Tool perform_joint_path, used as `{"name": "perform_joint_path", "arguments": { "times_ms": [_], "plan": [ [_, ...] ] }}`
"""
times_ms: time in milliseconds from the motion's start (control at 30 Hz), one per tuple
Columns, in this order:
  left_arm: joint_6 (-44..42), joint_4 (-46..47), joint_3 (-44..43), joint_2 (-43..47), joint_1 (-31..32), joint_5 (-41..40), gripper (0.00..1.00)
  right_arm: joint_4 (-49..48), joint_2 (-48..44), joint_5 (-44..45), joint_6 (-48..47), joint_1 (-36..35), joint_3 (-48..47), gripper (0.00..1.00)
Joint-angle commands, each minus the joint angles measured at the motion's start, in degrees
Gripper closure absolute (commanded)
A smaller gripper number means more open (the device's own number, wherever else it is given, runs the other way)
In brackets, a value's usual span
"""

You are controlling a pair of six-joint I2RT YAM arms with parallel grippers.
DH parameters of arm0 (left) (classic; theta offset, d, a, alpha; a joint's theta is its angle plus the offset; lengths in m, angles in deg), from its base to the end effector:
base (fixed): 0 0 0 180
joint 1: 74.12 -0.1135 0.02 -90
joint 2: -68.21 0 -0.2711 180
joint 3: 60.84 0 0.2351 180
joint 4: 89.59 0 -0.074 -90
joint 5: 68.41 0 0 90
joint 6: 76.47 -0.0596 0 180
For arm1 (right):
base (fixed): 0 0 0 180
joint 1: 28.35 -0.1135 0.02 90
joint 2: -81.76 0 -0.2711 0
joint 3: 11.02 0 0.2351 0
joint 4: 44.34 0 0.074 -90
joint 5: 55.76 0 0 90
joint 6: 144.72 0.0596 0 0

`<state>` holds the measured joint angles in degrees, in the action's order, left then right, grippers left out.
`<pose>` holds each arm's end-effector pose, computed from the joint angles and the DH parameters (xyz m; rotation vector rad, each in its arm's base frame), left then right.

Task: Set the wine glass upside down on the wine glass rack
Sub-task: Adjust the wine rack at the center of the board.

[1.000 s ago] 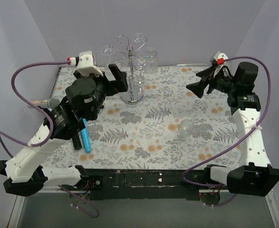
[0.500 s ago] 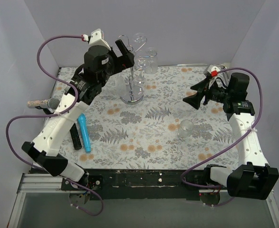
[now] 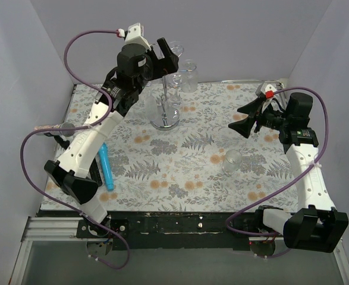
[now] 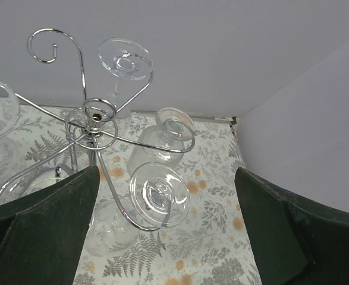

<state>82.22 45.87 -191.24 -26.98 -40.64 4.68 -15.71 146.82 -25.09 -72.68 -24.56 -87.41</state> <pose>0.3148 -0.1874 0.4978 -0.7745 1.6762 -1.0393 0.2388 0.0356 0.3745 -0.8819 1.5382 0.6876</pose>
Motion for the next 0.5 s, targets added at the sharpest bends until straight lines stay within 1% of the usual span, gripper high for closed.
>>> {"name": "perform_joint_path", "arguments": {
  "times_ms": [0, 67, 133, 200, 267, 367, 467],
  "plan": [
    [-3.05, 0.41, -3.64, -0.33, -3.93, 10.73, 0.02, -2.86, -1.25, -2.72, 1.08, 0.34, 0.61, 0.14],
    [1.16, -1.61, -5.93, -2.35, -6.83, 15.04, 0.03, -2.95, -1.42, -2.9, 1.34, 0.34, 0.61, 0.14],
    [4.69, -0.4, -5.33, -2.97, -8.24, 18.82, 0.03, -3.04, -1.25, -3.16, 1.43, 0.34, 0.61, 0.14],
    [8.03, 3.28, -2.79, -2.63, -8.78, 20.94, 0.05, -3.12, -1.16, -3.25, 1.69, 0.34, 0.52, 0.14],
    [11.28, 5.93, -2.25, -3.15, -9.48, 22.96, 0.08, -3.21, -1.16, -3.34, 1.87, 0.43, 0.52, 0.14],
    [14.79, 6.73, -3.74, -4.82, -10.71, 25.77, 0.13, -3.3, -1.33, -3.42, 2.05, 0.43, 0.52, 0.14],
    [18.23, 8.74, -2.17, -4.91, -11.41, 27.19, 0.17, -3.3, -1.42, -3.51, 2.05, 0.51, 0.69, 0.14]
  ]
}}
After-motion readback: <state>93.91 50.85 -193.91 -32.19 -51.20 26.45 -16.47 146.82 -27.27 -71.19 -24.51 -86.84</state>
